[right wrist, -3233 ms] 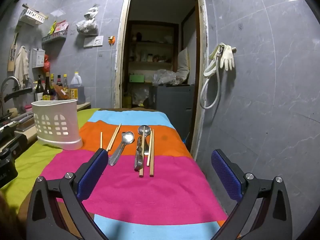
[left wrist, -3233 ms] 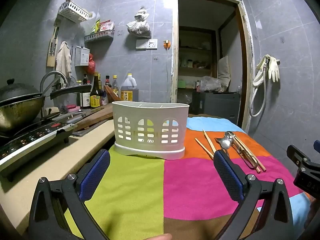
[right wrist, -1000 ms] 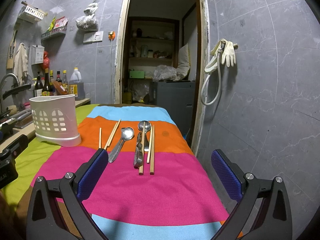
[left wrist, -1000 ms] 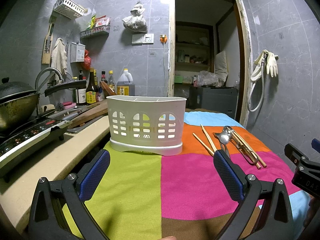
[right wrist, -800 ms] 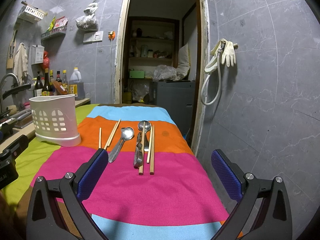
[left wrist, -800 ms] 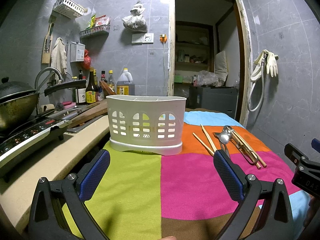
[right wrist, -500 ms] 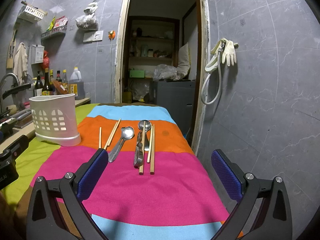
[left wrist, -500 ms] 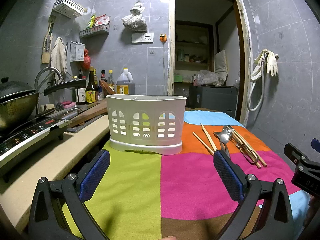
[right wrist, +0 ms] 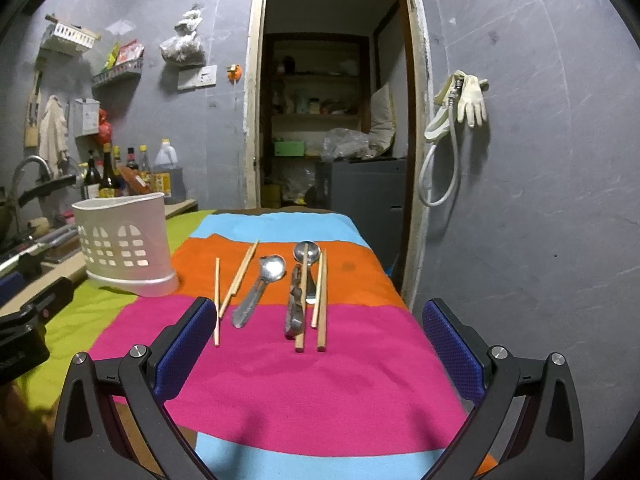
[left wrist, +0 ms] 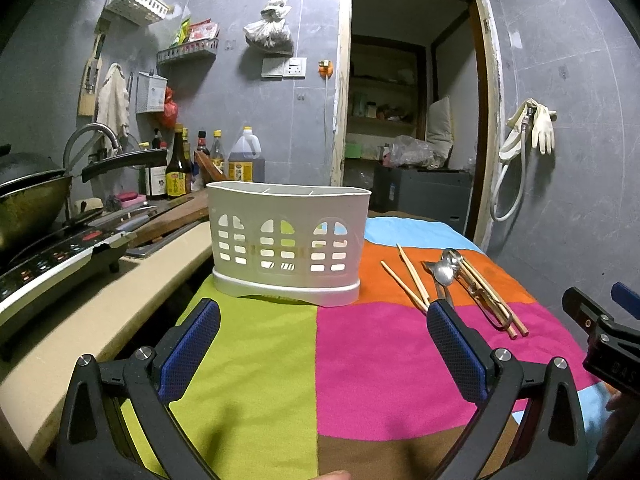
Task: Organize utensils
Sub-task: 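Lower both tools toward the loose wooden chopsticks on the cloth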
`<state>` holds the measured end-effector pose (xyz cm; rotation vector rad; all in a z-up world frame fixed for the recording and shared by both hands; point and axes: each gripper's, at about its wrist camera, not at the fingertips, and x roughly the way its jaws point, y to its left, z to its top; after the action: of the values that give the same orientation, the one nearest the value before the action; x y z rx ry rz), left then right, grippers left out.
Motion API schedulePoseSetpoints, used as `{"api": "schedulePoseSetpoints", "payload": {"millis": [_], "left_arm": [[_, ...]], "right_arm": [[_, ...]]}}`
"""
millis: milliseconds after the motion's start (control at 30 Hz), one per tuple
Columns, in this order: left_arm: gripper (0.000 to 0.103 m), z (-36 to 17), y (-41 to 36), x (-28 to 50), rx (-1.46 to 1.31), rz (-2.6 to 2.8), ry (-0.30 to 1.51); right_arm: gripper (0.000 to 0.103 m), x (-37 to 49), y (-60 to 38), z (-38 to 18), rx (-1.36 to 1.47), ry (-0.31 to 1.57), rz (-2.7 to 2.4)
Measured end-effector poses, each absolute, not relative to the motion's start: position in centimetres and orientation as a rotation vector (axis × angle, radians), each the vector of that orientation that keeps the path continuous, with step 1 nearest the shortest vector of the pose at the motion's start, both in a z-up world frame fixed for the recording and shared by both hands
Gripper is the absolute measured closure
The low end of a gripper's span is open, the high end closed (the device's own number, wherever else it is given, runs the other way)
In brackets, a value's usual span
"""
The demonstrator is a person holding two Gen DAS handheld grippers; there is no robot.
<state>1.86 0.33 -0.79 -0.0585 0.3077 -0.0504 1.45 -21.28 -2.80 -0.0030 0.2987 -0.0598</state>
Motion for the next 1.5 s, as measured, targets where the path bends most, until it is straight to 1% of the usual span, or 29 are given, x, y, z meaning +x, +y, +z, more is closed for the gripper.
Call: {"api": "schedulePoseSetpoints", "payload": {"millis": [267, 567, 767, 867, 900, 933, 1000, 1033, 1067, 1100, 1133, 1167, 1200, 1233, 1267, 1300, 1333, 1400, 1467, 1500], "left_arm": [[0.002, 1.0, 0.1, 4.0, -0.112, -0.121, 0.318], [0.002, 2.3, -3.3, 8.4, -0.012, -0.234, 0.426], [0.002, 2.1, -5.5, 11.7, 0.064, -0.273, 0.457], [0.003, 1.6, -6.0, 13.7, 0.072, -0.3, 0.487], [0.005, 1.5, -6.1, 14.2, 0.071, -0.305, 0.491], [0.009, 1.3, -6.3, 14.8, 0.07, -0.31, 0.504], [0.015, 0.9, -6.6, 15.9, 0.067, -0.322, 0.533], [0.023, 0.7, -6.7, 16.5, 0.065, -0.324, 0.553], [0.032, 0.3, -6.8, 17.1, 0.062, -0.327, 0.579], [0.036, 0.0, -7.0, 17.7, 0.059, -0.329, 0.608], [0.045, -0.5, -7.2, 18.5, 0.058, -0.33, 0.641], [0.052, -0.8, -7.4, 18.9, 0.059, -0.329, 0.662], [0.055, -1.2, -7.7, 19.5, 0.061, -0.33, 0.686], [0.059, -1.7, -7.8, 20.1, 0.064, -0.329, 0.713], [0.065, -2.0, -8.0, 20.7, 0.066, -0.325, 0.735], [0.067, -2.3, -8.1, 21.0, 0.064, -0.323, 0.751], [0.069, -2.5, -8.1, 21.4, 0.057, -0.322, 0.769], [0.072, -2.9, -8.1, 22.3, 0.04, -0.325, 0.801], [0.078, -3.3, -7.9, 23.2, 0.026, -0.318, 0.832], [0.079, -3.4, -7.9, 23.2, 0.021, -0.32, 0.844]], "right_arm": [[0.0, 3.5, -22.7, -0.9, -0.018, 0.296, 0.02], [0.0, 9.2, -25.8, 0.5, -0.035, 0.409, -0.037], [0.001, 14.0, -28.2, 0.4, 0.052, 0.516, 0.042], [0.01, 16.4, -28.6, 0.2, 0.059, 0.56, 0.073], [0.017, 17.1, -28.7, 0.0, 0.061, 0.576, 0.086], [0.021, 17.7, -28.7, -0.2, 0.065, 0.595, 0.097], [0.034, 19.1, -28.9, -0.8, 0.091, 0.649, 0.131], [0.037, 19.5, -28.9, -1.1, 0.099, 0.666, 0.142], [0.041, 20.1, -28.9, -1.4, 0.106, 0.688, 0.152], [0.047, 20.5, -28.9, -1.8, 0.108, 0.705, 0.161], [0.049, 20.9, -28.8, -2.1, 0.106, 0.72, 0.167], [0.054, 21.1, -28.7, -2.4, 0.104, 0.734, 0.172], [0.059, 21.3, -28.7, -2.6, 0.103, 0.746, 0.177], [0.061, 21.7, -28.7, -3.0, 0.104, 0.764, 0.183], [0.066, 22.1, -28.7, -3.1, 0.106, 0.774, 0.183], [0.071, 22.5, -28.7, -3.4, 0.112, 0.795, 0.187], [0.073, 22.8, -28.8, -3.6, 0.118, 0.808, 0.19], [0.08, 23.5, -28.7, -3.8, 0.121, 0.832, 0.198], [0.084, 23.9, -28.5, -3.8, 0.107, 0.841, 0.199], [0.086, 24.3, -28.4, -3.9, 0.101, 0.846, 0.198]]}}
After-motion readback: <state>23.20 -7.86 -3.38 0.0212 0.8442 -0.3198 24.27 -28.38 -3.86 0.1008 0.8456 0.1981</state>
